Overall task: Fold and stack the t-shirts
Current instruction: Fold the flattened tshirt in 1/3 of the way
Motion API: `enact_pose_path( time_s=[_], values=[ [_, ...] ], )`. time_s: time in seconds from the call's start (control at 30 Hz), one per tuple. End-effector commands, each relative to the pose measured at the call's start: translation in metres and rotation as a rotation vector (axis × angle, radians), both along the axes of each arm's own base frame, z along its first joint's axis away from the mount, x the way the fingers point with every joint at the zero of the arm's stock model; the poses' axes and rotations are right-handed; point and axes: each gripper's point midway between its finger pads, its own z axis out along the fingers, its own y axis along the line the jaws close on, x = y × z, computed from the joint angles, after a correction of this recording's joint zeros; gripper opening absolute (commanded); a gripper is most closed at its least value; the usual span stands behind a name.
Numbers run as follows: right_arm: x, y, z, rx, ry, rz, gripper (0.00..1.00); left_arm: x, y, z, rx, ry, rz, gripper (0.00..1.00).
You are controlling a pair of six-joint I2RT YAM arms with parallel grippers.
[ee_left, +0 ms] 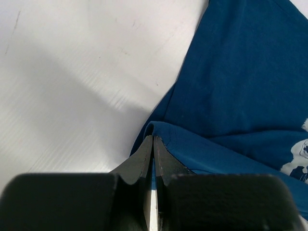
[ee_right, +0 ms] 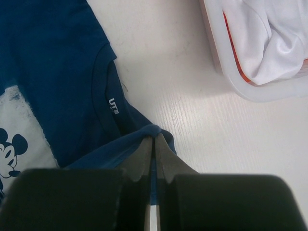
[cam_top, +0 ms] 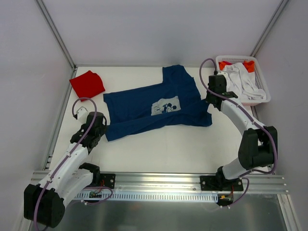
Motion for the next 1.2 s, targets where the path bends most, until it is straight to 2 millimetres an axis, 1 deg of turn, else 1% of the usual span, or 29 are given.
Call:
enact_pose_path(
  time_s=[0.0,0.17,0.2,0.23,0.3,0.53,0.87,1.0,1.13,1.17],
  values=[
    [0.022,-0.005,0.016,0.015,-0.069,-0.015,0.0,0.025,-0.001,0.021,0.02,-0.07,-0.035,0.0],
    [0.03,-0.006,0.007,0.017,-0.055,-0.023,0.0,0.036,0.001,0.017,0.036,-0.06,-0.045,0.0],
    [0.031,-0.007,0.001,0.013,-0.039,-0.024,0.0,0.04,0.001,0.018,0.034,-0.068,-0.044,0.0],
    [0.033,-0.007,-0.001,0.012,-0.036,-0.025,0.0,0.041,0.001,0.014,0.038,-0.053,-0.046,0.0],
    [0.037,-0.006,-0.008,0.013,-0.021,-0.024,0.0,0.045,0.002,0.013,0.044,-0.052,-0.051,0.0],
    [0.049,-0.002,-0.026,0.016,0.014,-0.017,0.0,0.062,0.002,0.009,0.054,-0.051,-0.061,0.0],
    [0.066,0.001,-0.035,0.008,0.029,-0.009,0.0,0.087,0.002,0.003,0.07,-0.039,-0.076,0.0],
    [0.07,0.001,-0.038,0.003,0.036,-0.007,0.0,0.096,0.003,0.001,0.074,-0.029,-0.08,0.0],
    [0.074,0.002,-0.041,-0.001,0.046,-0.003,0.0,0.098,0.006,-0.005,0.079,-0.008,-0.074,0.0],
    [0.075,0.003,-0.04,0.0,0.043,-0.002,0.0,0.103,0.006,-0.002,0.076,-0.028,-0.074,0.0]
  ],
)
